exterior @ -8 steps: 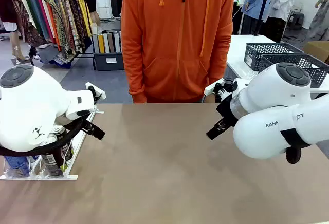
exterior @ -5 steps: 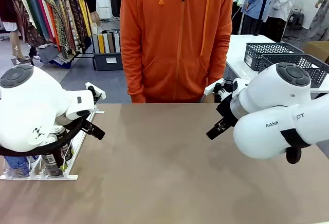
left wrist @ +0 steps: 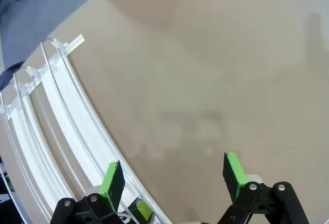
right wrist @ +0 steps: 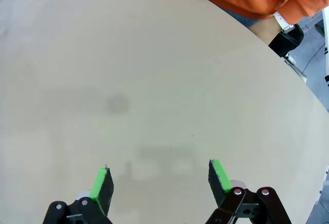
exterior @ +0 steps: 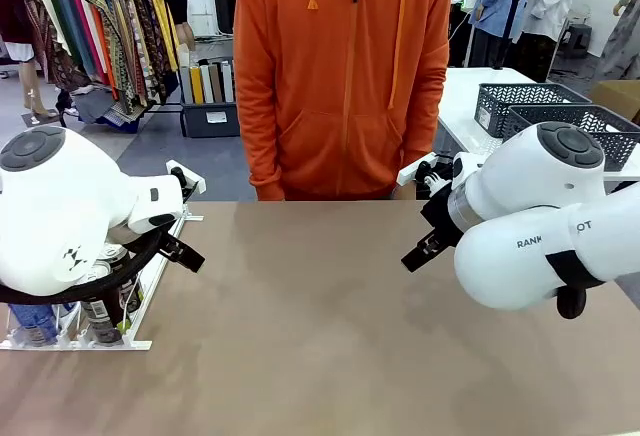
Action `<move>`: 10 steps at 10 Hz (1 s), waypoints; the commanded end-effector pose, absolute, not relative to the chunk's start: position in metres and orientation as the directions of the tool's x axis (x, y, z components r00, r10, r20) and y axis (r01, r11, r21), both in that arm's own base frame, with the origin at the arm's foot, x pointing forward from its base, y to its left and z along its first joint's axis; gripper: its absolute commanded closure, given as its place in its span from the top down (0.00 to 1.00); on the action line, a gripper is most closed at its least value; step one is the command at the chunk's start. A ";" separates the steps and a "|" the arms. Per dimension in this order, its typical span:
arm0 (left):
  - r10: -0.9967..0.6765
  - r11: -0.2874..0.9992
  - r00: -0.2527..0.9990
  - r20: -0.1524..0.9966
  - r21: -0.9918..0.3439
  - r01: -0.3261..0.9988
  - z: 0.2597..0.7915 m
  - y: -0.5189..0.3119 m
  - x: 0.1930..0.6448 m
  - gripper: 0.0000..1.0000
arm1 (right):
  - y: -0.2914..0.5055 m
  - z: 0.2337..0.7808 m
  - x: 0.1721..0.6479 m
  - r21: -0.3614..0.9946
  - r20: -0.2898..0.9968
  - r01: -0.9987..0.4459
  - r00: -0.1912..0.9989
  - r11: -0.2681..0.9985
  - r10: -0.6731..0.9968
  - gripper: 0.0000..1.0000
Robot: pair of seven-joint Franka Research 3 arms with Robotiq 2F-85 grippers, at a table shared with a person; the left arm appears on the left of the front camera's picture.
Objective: Retrieve and store the cans from the dispenser.
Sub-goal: Pick up one can from the Automatic Can Dispenser and place it in the middle of the table.
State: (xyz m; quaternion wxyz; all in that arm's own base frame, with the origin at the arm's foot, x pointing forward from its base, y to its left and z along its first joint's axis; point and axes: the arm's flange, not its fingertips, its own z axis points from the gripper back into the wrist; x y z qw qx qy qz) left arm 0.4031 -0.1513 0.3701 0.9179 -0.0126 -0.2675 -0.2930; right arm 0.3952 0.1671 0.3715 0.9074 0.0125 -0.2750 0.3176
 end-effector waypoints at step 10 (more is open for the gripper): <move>-0.555 0.797 0.739 0.383 -0.010 0.604 0.390 -0.154 0.397 1.00 | 0.164 0.380 0.395 -0.086 0.456 -0.594 0.690 0.799 0.562 1.00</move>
